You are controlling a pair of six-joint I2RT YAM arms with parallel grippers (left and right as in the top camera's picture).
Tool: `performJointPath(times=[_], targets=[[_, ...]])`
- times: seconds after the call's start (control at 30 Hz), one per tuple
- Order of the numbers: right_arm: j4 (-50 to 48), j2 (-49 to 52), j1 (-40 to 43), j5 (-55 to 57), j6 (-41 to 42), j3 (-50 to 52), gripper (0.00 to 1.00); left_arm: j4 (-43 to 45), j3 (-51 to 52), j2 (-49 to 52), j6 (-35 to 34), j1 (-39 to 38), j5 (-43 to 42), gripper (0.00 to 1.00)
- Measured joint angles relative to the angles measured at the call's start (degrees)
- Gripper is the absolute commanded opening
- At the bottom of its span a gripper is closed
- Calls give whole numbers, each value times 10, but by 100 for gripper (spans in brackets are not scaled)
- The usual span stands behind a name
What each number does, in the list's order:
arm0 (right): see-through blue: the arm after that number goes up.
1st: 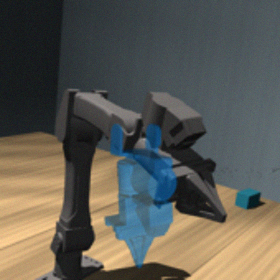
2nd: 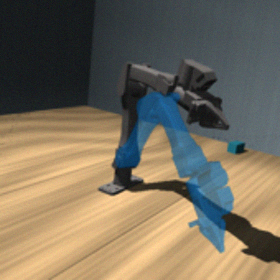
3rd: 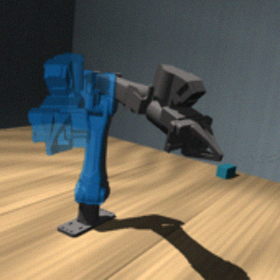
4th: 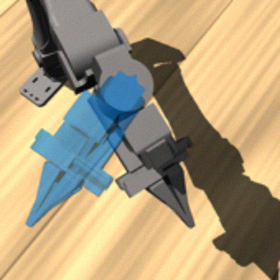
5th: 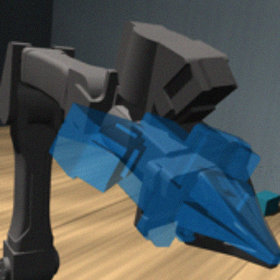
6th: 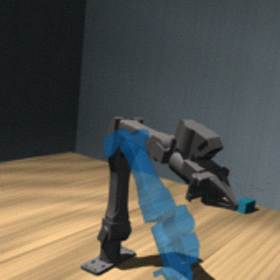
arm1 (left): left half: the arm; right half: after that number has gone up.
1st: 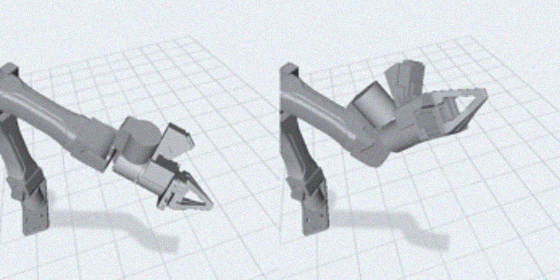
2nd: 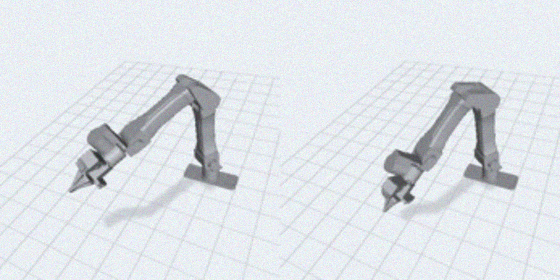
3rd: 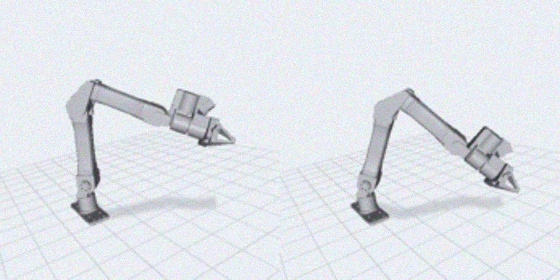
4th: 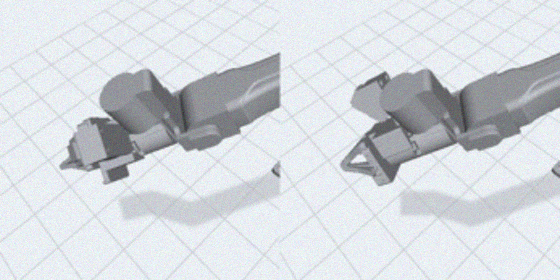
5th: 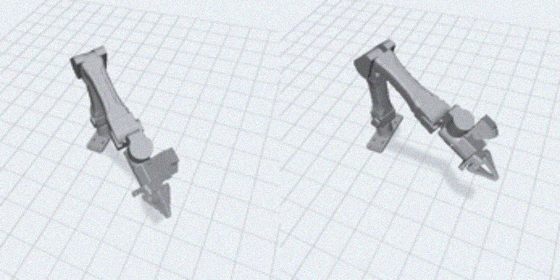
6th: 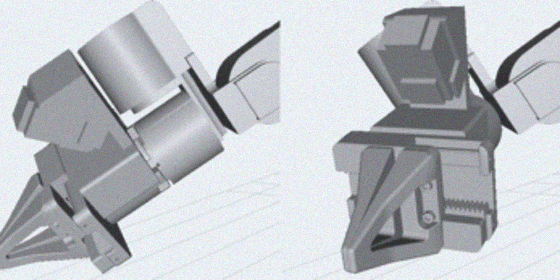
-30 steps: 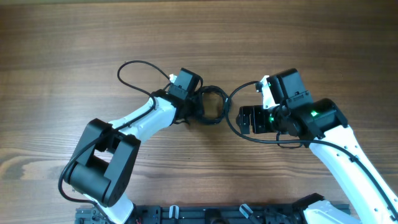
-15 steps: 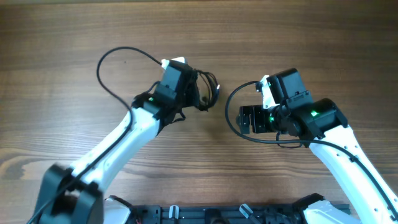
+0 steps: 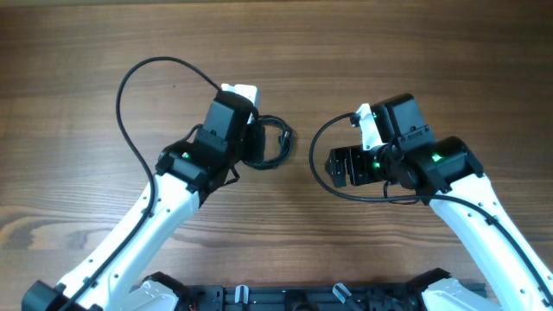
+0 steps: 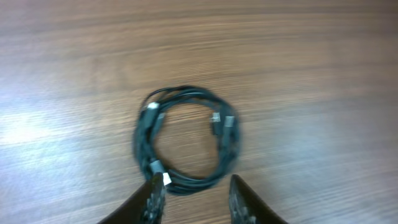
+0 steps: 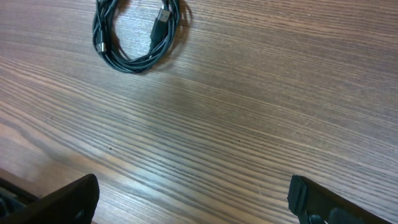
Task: Untangle cables
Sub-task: 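Lower both grippers onto the coil and pinch cable strands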
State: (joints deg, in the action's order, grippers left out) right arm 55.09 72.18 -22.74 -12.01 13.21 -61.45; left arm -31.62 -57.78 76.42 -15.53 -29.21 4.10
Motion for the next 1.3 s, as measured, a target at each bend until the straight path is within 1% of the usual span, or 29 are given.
performJointPath(times=[0.07, 0.13, 0.2, 0.23, 0.33, 0.37, 0.4, 0.47, 0.5, 0.53, 0.57, 0.6, 0.67, 0.7, 0.87, 1.0, 1.03, 1.07, 1.13, 1.17, 1.23, 1.3], targets=[[-2, 0, 0, -4, 2, 0, 100, -8, 0, 29, -32, 0, 33, 49], [-20, 0, 0, -5, 2, 1, 100, -8, 0, 69, -57, 0, 47, 47], [-78, 3, 0, -7, 5, 7, 100, -6, 0, 118, -84, 0, 53, 46], [-122, 10, 0, -9, 9, 18, 99, -7, 0, 131, -96, 0, 55, 46], [-222, 83, 0, -30, 30, 58, 100, -4, 0, 137, -122, 0, 58, 45], [-239, 108, 0, -41, 36, 59, 100, -3, 0, 137, -125, 0, 58, 39], [-255, 133, 0, -56, 40, 59, 100, -4, 0, 137, -127, 0, 58, 35], [-278, 162, 0, -82, 50, 60, 100, -4, 0, 137, -131, 0, 59, 33], [-290, 171, 0, -96, 54, 60, 100, -4, 0, 137, -133, 0, 59, 29], [-299, 176, 0, -107, 57, 60, 100, -4, 0, 137, -133, 0, 59, 23], [-307, 177, 0, -113, 58, 61, 100, -4, 0, 137, -134, 0, 60, 20], [-312, 177, 0, -120, 61, 61, 100, -5, 0, 137, -134, 0, 58, 21], [-310, 177, 0, -124, 61, 61, 100, -7, 0, 137, -142, 0, 50, 31], [-307, 177, 0, -124, 61, 61, 100, -11, 0, 137, -152, 0, 46, 32], [-283, 177, 0, -125, 63, 63, 100, 3, 0, 157, -173, 0, 41, 32], [-372, 177, -5, -126, 71, 65, 100, 20, 0, 167, -178, 0, 40, 31], [-379, 177, -10, -127, 73, 65, 100, 24, 0, 167, -183, 3, 40, 31], [-395, 177, -19, -126, 76, 66, 99, 28, 0, 167, -190, 11, 34, 31], [-428, 181, -42, -127, 82, 66, 99, 28, 0, 167, -198, 53, 6, 31], [-440, 187, -50, -129, 92, 66, 99, 29, 0, 167, -201, 76, -11, 30], [-455, 218, -65, -131, 112, 66, 99, 30, 0, 167, -204, 111, -53, 27], [-472, 262, -71, -133, 125, 66, 99, 31, 0, 166, -202, 135, -88, 28]])
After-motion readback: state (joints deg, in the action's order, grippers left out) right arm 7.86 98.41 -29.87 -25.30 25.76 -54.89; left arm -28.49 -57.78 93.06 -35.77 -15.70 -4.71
